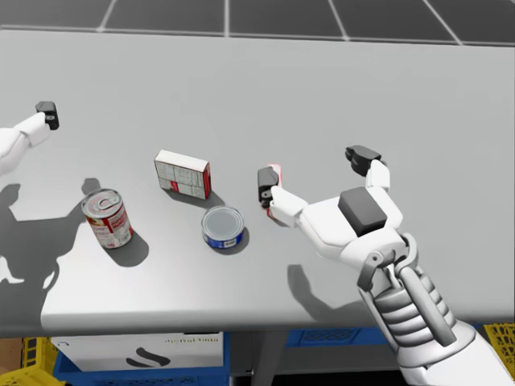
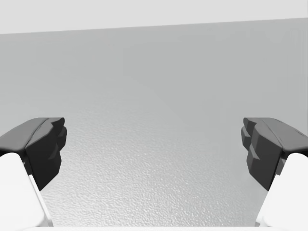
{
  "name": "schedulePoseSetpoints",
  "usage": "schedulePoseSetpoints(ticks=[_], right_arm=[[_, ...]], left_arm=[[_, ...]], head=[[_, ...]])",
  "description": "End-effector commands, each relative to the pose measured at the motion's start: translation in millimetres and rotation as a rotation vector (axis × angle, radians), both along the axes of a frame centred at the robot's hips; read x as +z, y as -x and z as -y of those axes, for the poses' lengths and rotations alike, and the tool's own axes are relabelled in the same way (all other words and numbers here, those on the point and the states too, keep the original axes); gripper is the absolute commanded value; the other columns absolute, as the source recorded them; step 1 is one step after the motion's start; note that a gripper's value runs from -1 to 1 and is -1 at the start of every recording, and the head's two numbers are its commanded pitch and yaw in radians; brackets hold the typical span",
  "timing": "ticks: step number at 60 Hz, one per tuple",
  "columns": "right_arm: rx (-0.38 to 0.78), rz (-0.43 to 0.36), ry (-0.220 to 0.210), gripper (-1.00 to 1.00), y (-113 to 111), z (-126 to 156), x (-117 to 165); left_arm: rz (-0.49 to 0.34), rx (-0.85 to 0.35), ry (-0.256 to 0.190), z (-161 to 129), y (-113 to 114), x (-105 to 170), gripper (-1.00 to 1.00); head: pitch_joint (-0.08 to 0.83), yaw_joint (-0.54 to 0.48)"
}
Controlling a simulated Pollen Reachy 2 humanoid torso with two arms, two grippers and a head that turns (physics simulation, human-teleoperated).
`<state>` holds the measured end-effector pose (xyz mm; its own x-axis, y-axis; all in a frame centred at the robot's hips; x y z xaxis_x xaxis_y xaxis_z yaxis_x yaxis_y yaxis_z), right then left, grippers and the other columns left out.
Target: Grasp the gelatin box and hold it up.
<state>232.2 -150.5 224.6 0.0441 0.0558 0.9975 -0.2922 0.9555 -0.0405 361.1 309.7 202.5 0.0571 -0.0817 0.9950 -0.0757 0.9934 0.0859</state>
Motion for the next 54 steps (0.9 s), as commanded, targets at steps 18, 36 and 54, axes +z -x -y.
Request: schedulePoseSetpoints(ticks=[18,36,54], right_arm=[[-0.007,-0.166,-0.216,-1.0,-19,-57,-46],[-0.035,-0.248,-0.245,-1.0,-45,-76,-56],[-0.075,-0.281,-0.213,-0.18,-53,-82,-64]], left_arm=[[0.004,-0.005,0.003,1,1,0,-1.0],[0.007,-0.005,0.005,1,2,2,-1.0],[0.01,-0.004,0.009,1,3,3,-1.0]], head=[[0.694,-0.08],[0.693,-0.09],[0.695,-0.08]])
